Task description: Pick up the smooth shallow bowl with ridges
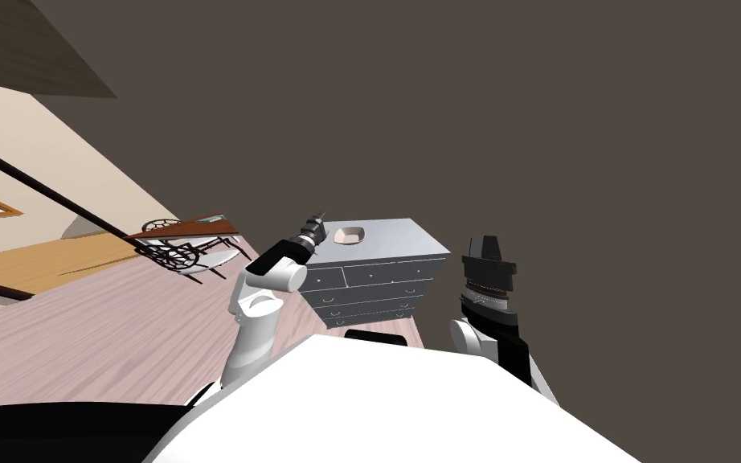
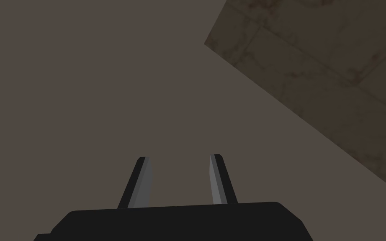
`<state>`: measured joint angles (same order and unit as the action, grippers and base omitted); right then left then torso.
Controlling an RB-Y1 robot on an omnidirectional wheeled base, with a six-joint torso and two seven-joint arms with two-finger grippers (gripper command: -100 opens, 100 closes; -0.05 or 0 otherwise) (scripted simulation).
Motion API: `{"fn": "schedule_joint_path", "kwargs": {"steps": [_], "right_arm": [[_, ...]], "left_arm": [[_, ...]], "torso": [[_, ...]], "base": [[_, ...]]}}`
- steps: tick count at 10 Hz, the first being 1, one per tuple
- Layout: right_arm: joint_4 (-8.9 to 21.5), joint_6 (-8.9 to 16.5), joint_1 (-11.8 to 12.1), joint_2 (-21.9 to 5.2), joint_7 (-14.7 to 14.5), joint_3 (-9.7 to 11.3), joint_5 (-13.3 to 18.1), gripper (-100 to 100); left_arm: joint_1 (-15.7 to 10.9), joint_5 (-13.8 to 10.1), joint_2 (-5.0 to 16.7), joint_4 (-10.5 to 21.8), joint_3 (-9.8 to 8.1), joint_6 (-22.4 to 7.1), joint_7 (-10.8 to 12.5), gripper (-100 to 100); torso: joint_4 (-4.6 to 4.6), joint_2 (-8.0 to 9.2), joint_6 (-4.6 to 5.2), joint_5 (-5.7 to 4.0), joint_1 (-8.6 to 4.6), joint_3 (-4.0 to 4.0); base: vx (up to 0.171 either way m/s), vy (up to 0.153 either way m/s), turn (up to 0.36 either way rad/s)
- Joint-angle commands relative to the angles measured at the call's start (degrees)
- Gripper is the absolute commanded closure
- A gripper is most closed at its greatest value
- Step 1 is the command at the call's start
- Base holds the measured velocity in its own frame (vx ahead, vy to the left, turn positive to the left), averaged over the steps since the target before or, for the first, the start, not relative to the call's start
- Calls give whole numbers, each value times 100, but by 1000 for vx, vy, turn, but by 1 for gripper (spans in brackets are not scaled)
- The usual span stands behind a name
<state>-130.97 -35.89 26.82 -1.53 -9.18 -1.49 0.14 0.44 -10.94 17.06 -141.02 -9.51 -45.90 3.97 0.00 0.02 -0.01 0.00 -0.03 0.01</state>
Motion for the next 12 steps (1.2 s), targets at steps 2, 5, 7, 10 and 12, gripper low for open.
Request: {"fn": "schedule_joint_path", "kwargs": {"steps": [2, 5, 7, 10, 12], "right_arm": [[0, 0, 0, 0, 0, 0, 0, 0], [0, 0, 0, 0, 0, 0, 0, 0], [0, 0, 0, 0, 0, 0, 0, 0], [0, 0, 0, 0, 0, 0, 0, 0], [0, 0, 0, 0, 0, 0, 0, 0]], "left_arm": [[-164, -79, 88, 17, -73, -451, 61, -100], [-286, -141, 159, 5, -135, -924, 128, -100], [-403, -201, 232, -3, -199, -1243, 203, -100], [-514, -257, 307, -5, -265, -1703, 286, -100], [-514, -257, 307, -5, -265, -1927, 286, -100]], "torso": [[0, 0, 2, -1, -2, 0], [0, 0, 2, -1, -3, 0], [0, 0, 0, 0, -1, 0], [0, -1, 0, 0, -1, -1], [0, -1, 0, -1, -5, 0]], "base": [[-6, -12, -45], [-4, -10, -26], [-3, -11, -30], [-2, -14, -37], [-2, -12, -15]]}}
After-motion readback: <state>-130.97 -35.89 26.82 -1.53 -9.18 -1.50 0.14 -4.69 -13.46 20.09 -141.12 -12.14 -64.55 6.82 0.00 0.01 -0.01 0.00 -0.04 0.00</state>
